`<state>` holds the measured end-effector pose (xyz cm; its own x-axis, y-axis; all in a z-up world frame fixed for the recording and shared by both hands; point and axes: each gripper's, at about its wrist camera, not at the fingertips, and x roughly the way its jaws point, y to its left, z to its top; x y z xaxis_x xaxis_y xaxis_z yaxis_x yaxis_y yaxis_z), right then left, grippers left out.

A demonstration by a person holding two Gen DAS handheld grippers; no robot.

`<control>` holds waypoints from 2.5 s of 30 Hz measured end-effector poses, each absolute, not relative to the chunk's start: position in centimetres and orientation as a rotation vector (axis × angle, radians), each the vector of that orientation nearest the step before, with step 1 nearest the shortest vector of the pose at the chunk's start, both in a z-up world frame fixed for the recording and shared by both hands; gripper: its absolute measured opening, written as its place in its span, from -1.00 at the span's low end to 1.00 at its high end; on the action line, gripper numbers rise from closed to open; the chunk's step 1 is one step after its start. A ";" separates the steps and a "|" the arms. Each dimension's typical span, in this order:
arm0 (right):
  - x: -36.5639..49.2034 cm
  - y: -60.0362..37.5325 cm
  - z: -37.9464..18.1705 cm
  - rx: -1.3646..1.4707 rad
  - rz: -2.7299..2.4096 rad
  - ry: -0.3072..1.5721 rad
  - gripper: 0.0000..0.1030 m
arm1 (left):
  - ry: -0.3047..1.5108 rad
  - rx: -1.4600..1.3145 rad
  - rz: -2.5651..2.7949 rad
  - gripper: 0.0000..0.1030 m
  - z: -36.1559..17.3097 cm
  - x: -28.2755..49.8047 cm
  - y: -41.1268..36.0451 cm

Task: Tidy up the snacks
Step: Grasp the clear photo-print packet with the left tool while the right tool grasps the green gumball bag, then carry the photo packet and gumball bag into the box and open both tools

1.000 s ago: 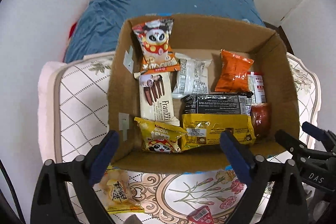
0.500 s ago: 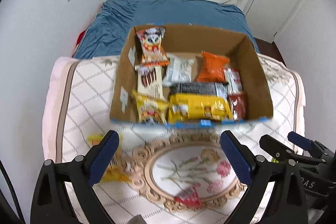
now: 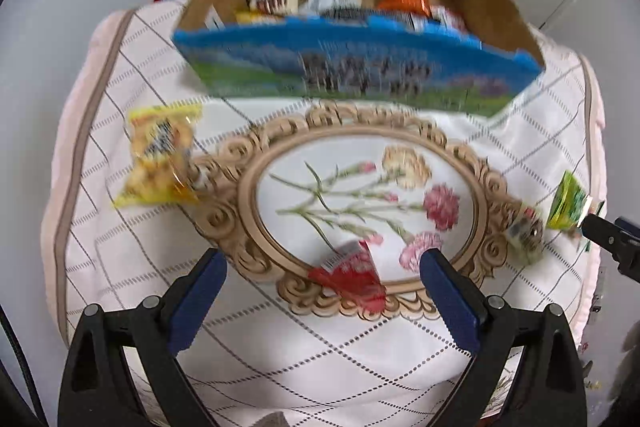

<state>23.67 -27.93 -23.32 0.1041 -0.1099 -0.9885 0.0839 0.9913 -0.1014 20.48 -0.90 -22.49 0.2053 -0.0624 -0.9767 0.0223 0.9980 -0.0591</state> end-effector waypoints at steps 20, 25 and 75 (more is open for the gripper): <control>26.1 -31.0 -34.4 -0.822 0.056 1.772 0.91 | 1.381 -0.064 -0.013 0.92 -26.2 18.1 -7.8; 26.8 -33.9 -33.4 -0.563 0.056 1.753 0.47 | 1.371 -0.026 -0.044 0.92 -26.1 18.6 -10.9; 18.8 -32.5 -29.9 0.402 -0.005 1.505 0.04 | 1.443 0.187 -0.266 -0.14 -27.9 21.0 -18.0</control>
<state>18.82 -32.45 -29.92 0.0784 0.2424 -0.9670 0.2494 0.9344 0.2545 20.96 -18.03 -27.89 0.1060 -0.0672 -0.9921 0.2914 0.9560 -0.0336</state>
